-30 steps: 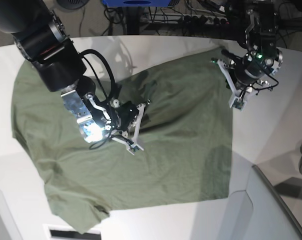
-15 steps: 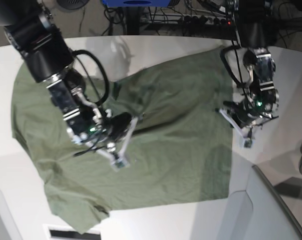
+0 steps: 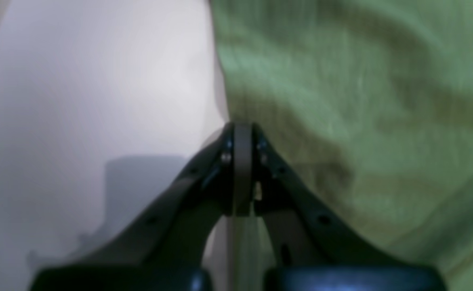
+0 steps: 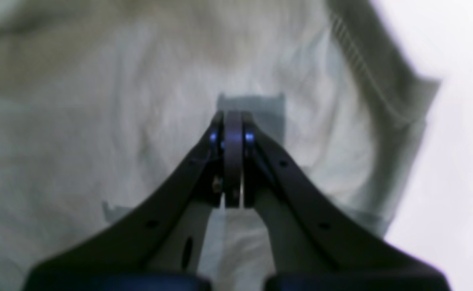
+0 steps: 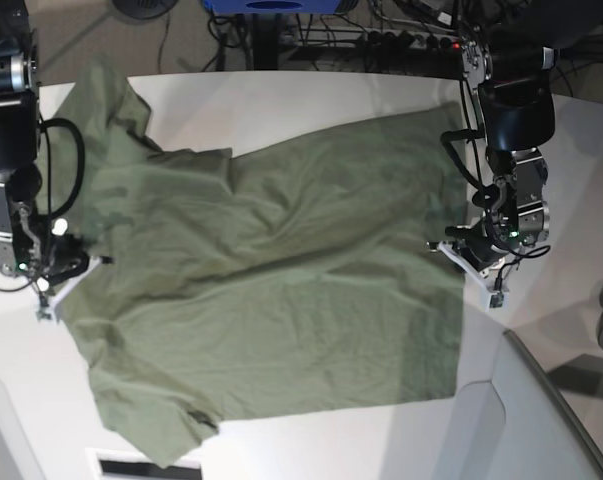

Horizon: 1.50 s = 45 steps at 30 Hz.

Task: Layout the t-shirt on the table in an organized manner, then fold the t-shirt properly
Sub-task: 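Grasp the shirt's collar-side corners with both grippers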

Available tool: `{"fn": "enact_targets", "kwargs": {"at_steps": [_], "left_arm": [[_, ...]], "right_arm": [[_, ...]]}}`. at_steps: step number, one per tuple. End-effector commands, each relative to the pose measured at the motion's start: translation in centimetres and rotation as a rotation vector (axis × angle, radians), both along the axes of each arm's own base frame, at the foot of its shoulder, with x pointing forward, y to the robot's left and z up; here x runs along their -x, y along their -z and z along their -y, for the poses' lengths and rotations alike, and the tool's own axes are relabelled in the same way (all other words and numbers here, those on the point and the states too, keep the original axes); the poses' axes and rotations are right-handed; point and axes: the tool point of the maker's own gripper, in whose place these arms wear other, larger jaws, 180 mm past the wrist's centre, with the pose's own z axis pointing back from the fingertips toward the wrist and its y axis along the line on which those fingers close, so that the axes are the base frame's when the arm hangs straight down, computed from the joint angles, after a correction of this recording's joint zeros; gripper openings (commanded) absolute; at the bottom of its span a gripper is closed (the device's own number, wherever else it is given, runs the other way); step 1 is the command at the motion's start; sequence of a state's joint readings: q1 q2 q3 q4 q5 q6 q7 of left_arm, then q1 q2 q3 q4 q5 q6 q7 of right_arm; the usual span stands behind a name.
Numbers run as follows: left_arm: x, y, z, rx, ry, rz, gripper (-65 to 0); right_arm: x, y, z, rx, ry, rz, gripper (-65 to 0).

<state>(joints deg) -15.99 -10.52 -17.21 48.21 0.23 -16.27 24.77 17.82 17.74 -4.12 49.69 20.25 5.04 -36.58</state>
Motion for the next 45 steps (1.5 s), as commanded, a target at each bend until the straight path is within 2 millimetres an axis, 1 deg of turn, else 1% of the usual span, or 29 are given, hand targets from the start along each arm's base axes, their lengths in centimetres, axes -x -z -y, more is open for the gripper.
{"fn": "enact_targets", "kwargs": {"at_steps": [1,4,7,11,14,17,20,22,24,26,27,28,30,33,35,36,38,40,41,43,45], "left_arm": [[-0.9,-0.5,-0.6,-0.025,-0.006,0.001,-65.0],[-2.2,-0.3,-1.4,-0.093,-0.02,0.01,-65.0],[-4.3,-0.8,-1.2,-0.098,-0.008,0.036,-65.0],[-7.4,-2.4,-1.0,-0.102,0.005,0.077,-65.0],[-9.1,-3.6,-0.7,-0.132,0.04,0.107,-65.0],[-10.2,-4.6,-0.7,-0.149,0.051,0.124,-65.0],[-10.9,-5.5,-1.0,-0.148,0.027,0.147,-65.0],[-10.9,-6.0,-1.4,-0.143,0.008,0.14,-65.0],[-9.8,-5.9,-2.1,-0.132,-0.024,0.115,-65.0],[-8.8,-6.7,-2.4,-0.116,-0.05,0.125,-65.0],[-8.0,-7.1,-2.4,-0.1,-0.064,0.128,-65.0],[-7.0,-7.3,-2.4,-0.082,-0.075,0.126,-65.0],[-5.3,-8.2,-1.8,-0.044,-0.081,0.133,-65.0],[-1.9,-8.2,-0.2,0.021,-0.071,0.118,-65.0],[0.5,-7.0,1.3,0.048,-0.046,0.099,-65.0],[1.7,-6.4,1.7,0.05,-0.035,0.083,-65.0],[3.6,-5.0,2.3,0.051,-0.023,0.043,-65.0],[5.3,-3.4,2.7,0.051,-0.011,-0.003,-65.0],[6.0,-2.7,2.7,0.052,-0.013,-0.021,-65.0],[6.8,-1.7,2.2,0.047,-0.024,-0.02,-65.0],[7.5,-0.8,0.5,-0.01,-0.021,-0.026,-65.0]], "right_arm": [[-1.5,-1.4,0.7,0.009,0.001,0.048,-65.0],[-1.1,-1.1,1.0,0.013,0.003,0.037,-65.0],[-1.1,-1.0,0.8,0.01,0.002,0.037,-65.0],[-1.1,-1.0,0.7,0.008,0.0,0.036,-65.0],[-1.1,-1.0,0.7,0.009,-0.001,0.036,-65.0],[-1.1,-1.0,0.8,0.01,-0.004,0.034,-65.0],[-1.1,-1.1,0.9,0.013,-0.006,0.035,-65.0],[-1.0,-1.3,1.9,0.031,-0.003,0.034,-65.0],[-1.0,-1.5,2.4,0.04,0.001,0.037,-65.0],[-1.3,-2.1,2.4,0.043,-0.007,0.058,-65.0],[-1.1,-2.3,2.2,0.048,-0.017,0.067,-65.0],[-1.1,-3.0,2.7,0.064,-0.028,0.087,-65.0],[-0.7,-3.6,2.3,0.073,-0.05,0.11,-65.0],[0.8,-3.2,1.8,0.077,-0.068,0.108,-65.0],[2.0,-2.4,2.1,0.074,-0.059,0.086,-65.0],[2.7,-2.0,2.6,0.069,-0.038,0.076,-65.0],[4.0,-1.6,3.7,0.061,0.007,0.067,-65.0],[4.6,-1.2,3.9,0.049,0.03,0.06,-65.0],[4.8,-1.1,4.0,0.051,0.032,0.058,-65.0],[5.1,-0.9,4.1,0.052,0.035,0.051,-65.0],[5.5,-0.6,4.3,0.054,0.038,0.038,-65.0]]}}
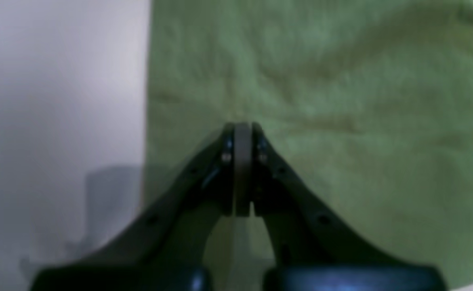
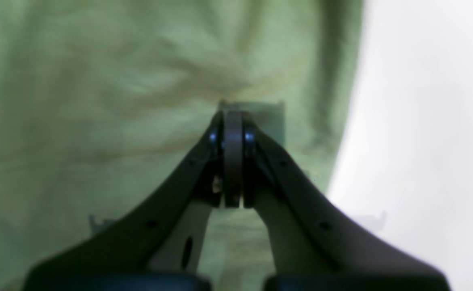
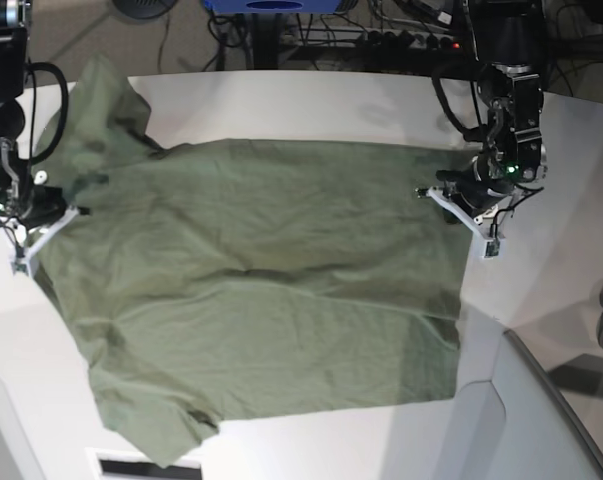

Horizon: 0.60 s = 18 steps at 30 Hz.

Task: Layout the t-shirt on the table in an organized manner, then fold the t-shirt properly
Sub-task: 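Grasp the shirt's collar-side corners with both grippers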

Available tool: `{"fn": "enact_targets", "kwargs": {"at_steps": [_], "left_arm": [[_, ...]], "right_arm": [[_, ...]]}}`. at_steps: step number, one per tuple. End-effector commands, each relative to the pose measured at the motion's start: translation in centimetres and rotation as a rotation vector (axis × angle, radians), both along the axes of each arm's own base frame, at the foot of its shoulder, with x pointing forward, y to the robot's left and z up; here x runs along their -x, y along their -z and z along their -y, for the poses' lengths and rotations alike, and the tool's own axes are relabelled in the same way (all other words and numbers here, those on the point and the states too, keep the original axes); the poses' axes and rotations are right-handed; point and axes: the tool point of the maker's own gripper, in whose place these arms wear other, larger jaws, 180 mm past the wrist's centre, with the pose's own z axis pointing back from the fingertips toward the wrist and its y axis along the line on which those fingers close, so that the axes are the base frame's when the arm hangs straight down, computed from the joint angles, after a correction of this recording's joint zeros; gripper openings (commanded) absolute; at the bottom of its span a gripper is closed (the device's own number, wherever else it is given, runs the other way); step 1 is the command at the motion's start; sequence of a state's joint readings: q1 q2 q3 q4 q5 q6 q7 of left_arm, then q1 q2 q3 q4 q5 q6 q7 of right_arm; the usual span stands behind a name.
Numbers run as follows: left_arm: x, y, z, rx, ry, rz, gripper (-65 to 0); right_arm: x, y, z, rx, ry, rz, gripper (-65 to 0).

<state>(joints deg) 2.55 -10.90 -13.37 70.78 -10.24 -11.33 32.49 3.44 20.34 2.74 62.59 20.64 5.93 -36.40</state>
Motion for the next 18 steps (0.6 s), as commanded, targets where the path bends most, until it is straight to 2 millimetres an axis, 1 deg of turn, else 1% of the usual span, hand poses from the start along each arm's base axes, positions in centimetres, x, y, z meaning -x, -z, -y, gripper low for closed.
{"fn": "enact_targets", "kwargs": {"at_steps": [1,3,4,6,8,12,13,15,16,18], "left_arm": [[0.0,0.0,-1.8,-0.051,-0.008,0.0,-65.0],[0.9,1.2,-3.2,-0.083,-0.018,-0.034,-65.0],[1.1,1.4,-4.0,-0.101,-0.019,-0.038,-65.0],[1.1,1.2,-5.1,-0.12,-0.021,-0.026,-65.0],[1.0,1.0,-5.7,-0.132,-0.021,-0.022,-65.0],[0.9,0.8,-5.9,-0.138,-0.02,-0.016,-65.0],[0.7,0.4,-5.6,-0.137,-0.014,-0.005,-65.0],[0.2,-0.5,-5.2,-0.141,-0.003,0.025,-65.0],[0.1,-0.9,-5.1,-0.145,0.003,0.034,-65.0],[0.6,-1.1,-4.8,-0.149,0.012,0.019,-65.0]], "right_arm": [[-0.7,-0.9,1.4,0.027,0.009,0.024,-65.0],[-0.3,-0.4,1.6,0.025,0.017,0.009,-65.0],[-0.1,-0.2,1.6,0.025,0.02,0.002,-65.0],[0.3,0.2,1.8,0.023,0.026,-0.012,-65.0],[0.5,0.4,1.6,0.02,0.026,-0.018,-65.0],[1.0,0.7,1.4,0.015,0.025,-0.029,-65.0],[1.3,0.8,1.4,0.017,0.025,-0.033,-65.0],[1.2,0.5,1.3,0.02,0.022,-0.023,-65.0],[1.6,0.5,1.1,0.021,0.015,-0.028,-65.0],[2.1,0.1,0.6,0.022,-0.005,-0.034,-65.0]]}}
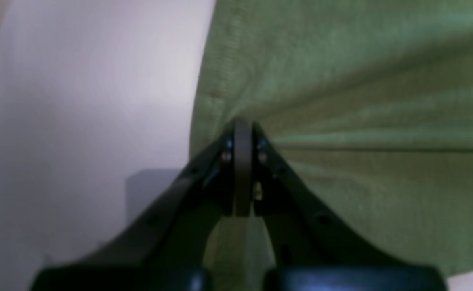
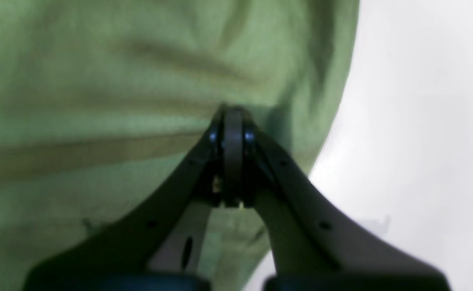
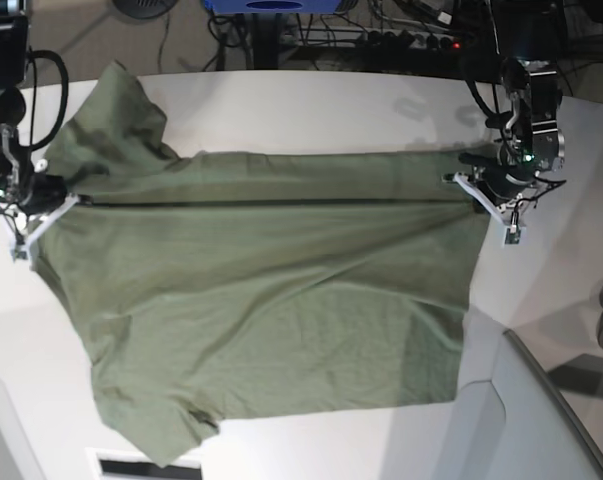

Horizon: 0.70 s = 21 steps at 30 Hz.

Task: Layout the t-shirt on the table in an organized manner, then fold the t-shirt properly
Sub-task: 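Grasp the shirt's collar-side corners with both grippers, then pull the held corners apart and toward the robot to straighten the shirt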

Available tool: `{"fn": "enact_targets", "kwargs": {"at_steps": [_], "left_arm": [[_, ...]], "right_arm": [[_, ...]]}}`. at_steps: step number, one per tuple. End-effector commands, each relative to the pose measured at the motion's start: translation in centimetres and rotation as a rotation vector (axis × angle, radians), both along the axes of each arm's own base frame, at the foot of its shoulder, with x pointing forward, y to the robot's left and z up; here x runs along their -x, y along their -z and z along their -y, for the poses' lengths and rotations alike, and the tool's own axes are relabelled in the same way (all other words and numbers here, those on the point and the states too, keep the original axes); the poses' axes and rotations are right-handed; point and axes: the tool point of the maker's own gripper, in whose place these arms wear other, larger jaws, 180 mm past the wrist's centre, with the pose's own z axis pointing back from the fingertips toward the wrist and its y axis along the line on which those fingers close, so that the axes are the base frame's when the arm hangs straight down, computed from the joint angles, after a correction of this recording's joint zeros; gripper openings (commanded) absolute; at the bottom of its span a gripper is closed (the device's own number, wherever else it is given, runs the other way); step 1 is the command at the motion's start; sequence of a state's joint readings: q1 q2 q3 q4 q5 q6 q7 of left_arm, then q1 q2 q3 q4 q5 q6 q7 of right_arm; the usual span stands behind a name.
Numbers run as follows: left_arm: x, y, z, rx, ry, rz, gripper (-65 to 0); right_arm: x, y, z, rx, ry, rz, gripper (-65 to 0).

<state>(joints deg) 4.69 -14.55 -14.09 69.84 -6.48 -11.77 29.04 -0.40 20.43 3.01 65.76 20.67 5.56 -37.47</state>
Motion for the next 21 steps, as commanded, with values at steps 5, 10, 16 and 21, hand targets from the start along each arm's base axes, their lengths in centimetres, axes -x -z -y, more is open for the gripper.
{"fn": "enact_targets", "kwargs": {"at_steps": [5,10,16,21], "left_arm": [[-0.6,-2.5,0.1,-0.037,0.019,0.06,-65.0],[1.3,-2.7,0.8,-0.042,0.041,0.056,-65.0],[2.9,-1.9,0.9,-0.042,0.044,0.022,-65.0],[4.3,-0.2,0.4,-0.036,0.027,-0.031,-65.0]], "right_arm": [[0.5,-2.7,-0.9,0.027,-0.063,0.046,-65.0],[1.8,-2.7,-2.3,0.01,-0.081,0.029,-65.0],[3.1,-1.8,-0.7,0.009,-0.02,-0.001,-65.0],[4.1,-0.8,-0.5,0.004,-0.009,-0.038,-65.0]]}}
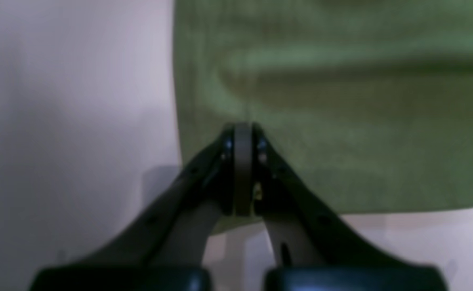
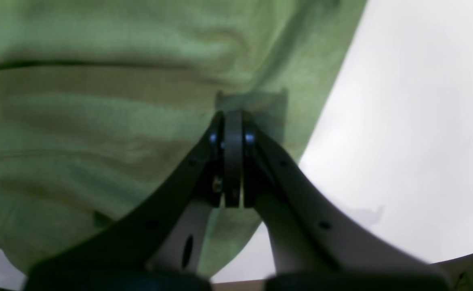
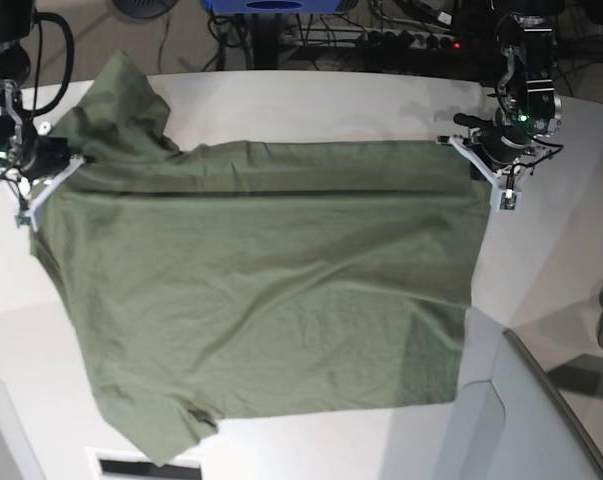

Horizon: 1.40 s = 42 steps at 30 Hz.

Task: Layout the t-shirt on the table in an organized manner, then fold the t-shirt properly
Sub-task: 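Pull the held corners apart and toward the robot to straighten the shirt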

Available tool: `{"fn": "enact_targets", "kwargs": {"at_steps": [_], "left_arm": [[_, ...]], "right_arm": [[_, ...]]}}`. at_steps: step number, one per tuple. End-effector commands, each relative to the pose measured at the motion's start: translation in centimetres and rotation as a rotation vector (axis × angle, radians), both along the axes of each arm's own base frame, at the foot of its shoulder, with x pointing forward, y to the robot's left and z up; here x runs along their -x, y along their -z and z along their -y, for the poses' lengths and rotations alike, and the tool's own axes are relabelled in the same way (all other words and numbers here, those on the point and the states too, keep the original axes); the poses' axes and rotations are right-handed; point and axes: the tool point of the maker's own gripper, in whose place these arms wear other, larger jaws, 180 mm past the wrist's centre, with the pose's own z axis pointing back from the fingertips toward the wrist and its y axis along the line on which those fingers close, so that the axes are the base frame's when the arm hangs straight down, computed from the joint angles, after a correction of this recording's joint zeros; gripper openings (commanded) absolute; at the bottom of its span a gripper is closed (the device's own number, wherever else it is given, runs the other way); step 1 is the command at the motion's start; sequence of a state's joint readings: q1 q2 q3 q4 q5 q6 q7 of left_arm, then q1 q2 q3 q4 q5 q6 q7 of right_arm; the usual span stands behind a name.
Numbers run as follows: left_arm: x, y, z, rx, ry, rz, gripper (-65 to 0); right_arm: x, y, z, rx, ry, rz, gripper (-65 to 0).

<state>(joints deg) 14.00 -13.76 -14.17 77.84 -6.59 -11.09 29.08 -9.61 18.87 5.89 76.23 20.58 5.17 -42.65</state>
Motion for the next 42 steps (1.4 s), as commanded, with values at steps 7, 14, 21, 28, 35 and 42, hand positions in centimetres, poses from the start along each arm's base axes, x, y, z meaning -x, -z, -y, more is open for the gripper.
{"fn": "enact_targets", "kwargs": {"at_steps": [7,14,21,28,35,42], "left_arm": [[1.1,0.0,-0.9,-0.028,0.002,-0.027,-65.0],[-0.5,-2.7,-2.1,-0.049,-0.031,0.058,-65.0],[0.4,-6.6,-4.2,-0.05,-0.081,0.084,-65.0],[3.6,-7.1,-4.8,0.091,-0.068,0.079,-65.0],[5.0,-6.4,-4.3,0.111,-0.064,0.052,-48.1],[4.7,-6.4,-4.3,0.112,-0.066,0.056,-48.1]], "right_arm": [[0.6,-0.3,1.1,0.023,-0.001,0.002,-65.0],[-1.4,-2.5,0.5,0.033,-0.036,0.082,-65.0],[-0.4,-7.3,1.3,0.004,0.128,0.241,-62.7],[3.6,-6.6,2.1,-0.078,0.134,0.187,-31.4],[7.4,-5.6,2.9,-0.108,0.123,0.101,-19.1],[9.1,-2.8,1.1,-0.192,0.049,0.031,-19.1]]}}
